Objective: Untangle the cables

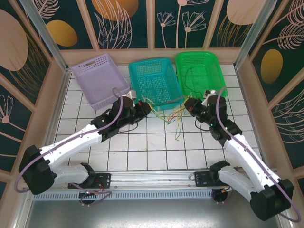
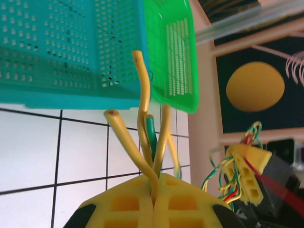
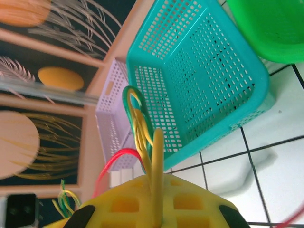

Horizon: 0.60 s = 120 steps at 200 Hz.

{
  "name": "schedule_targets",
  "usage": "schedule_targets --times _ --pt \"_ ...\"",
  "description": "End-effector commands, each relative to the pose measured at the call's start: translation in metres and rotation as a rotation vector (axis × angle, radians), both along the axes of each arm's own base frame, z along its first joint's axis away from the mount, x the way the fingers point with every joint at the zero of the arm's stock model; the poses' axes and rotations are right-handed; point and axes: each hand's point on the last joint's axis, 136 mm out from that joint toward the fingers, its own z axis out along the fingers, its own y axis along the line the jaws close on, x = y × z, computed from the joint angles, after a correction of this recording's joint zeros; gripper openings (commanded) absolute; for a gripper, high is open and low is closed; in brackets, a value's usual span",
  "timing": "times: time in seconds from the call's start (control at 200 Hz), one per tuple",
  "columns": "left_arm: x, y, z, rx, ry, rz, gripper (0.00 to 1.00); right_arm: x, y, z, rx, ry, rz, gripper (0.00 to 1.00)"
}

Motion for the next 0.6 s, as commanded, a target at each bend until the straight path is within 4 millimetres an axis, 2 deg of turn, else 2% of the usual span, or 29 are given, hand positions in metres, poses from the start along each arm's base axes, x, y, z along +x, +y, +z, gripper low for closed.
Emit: schedule_targets --times 0.0,0.105,0.225,0.395,0.495,0.596 --pt "0.011 0.038 -0.01 -0.013 0.039 0.207 0.0 0.005 -0.029 -0.006 0.087 0.017 -0.177 0.0" --pt "0.009 0.058 -0.016 0.033 0.058 0.272 0.0 0.001 -0.042 -0.014 0.074 0.045 -0.235 0.0" --pt "0.004 0.07 -0.02 0.027 0.069 0.314 0.0 -0.001 -0.045 -0.02 0.064 0.067 -0.24 0.0" --pt "-0.007 0.088 -0.04 -0.002 0.17 0.404 0.0 -0.009 -0.057 -0.037 0.083 0.143 -0.317 0.0" --pt "-0.016 0.093 -0.058 -0.08 0.272 0.456 0.0 -0.013 -0.056 -0.051 0.174 0.195 -0.345 0.0" --pt "-0.025 0.087 -0.076 -0.186 0.37 0.464 0.0 -0.012 -0.051 -0.054 0.224 0.191 -0.334 0.0"
